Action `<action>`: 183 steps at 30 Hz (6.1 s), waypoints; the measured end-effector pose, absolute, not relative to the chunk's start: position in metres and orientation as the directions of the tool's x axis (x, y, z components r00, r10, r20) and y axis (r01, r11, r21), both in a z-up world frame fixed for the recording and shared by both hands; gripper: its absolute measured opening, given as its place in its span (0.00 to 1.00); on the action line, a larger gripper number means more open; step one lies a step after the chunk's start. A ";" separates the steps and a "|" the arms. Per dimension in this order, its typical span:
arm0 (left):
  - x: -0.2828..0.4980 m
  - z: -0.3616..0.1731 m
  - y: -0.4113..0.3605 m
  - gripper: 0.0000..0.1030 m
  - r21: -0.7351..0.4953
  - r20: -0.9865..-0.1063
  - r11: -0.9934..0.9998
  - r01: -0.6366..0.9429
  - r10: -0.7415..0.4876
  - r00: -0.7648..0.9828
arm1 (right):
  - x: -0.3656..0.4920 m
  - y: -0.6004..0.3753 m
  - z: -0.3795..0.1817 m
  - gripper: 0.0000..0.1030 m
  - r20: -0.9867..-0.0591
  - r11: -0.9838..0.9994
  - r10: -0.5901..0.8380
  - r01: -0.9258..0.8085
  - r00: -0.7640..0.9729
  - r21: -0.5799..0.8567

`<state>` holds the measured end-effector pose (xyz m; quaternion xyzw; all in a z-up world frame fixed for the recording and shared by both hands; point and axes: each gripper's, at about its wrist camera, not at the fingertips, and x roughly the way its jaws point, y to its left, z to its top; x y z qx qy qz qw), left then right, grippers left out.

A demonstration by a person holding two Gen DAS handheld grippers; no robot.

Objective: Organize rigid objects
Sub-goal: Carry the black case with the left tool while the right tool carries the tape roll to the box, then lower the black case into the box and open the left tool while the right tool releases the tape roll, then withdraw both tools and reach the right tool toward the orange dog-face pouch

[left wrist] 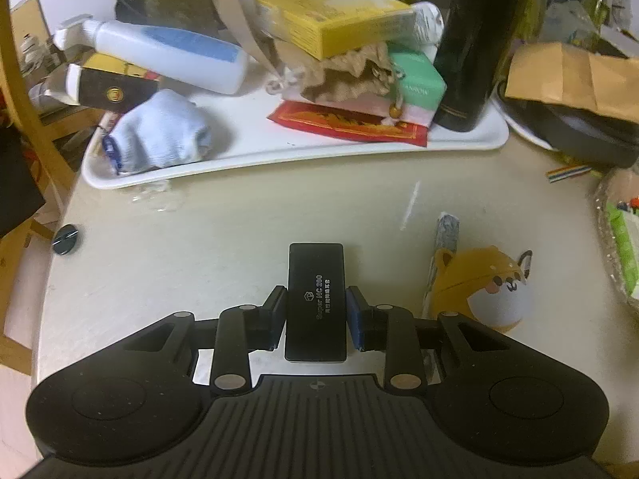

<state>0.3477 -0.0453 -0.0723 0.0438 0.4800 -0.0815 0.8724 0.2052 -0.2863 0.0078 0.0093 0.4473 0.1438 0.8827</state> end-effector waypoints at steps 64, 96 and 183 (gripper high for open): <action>0.129 0.017 -0.057 0.30 -0.050 -0.785 0.883 0.466 -0.324 0.529 | 0.144 -0.238 0.004 0.73 -0.800 0.883 0.352 -0.456 0.486 0.112; 0.085 0.009 -0.036 0.51 -0.042 -0.784 0.897 0.441 -0.303 0.542 | 0.132 -0.243 -0.001 0.73 -0.805 0.910 0.319 -0.398 0.501 0.113; 0.168 0.049 -0.057 0.51 -0.001 -0.698 0.901 0.433 -0.311 0.645 | 0.215 -0.246 -0.008 1.00 -0.763 0.932 0.251 -0.361 0.596 0.026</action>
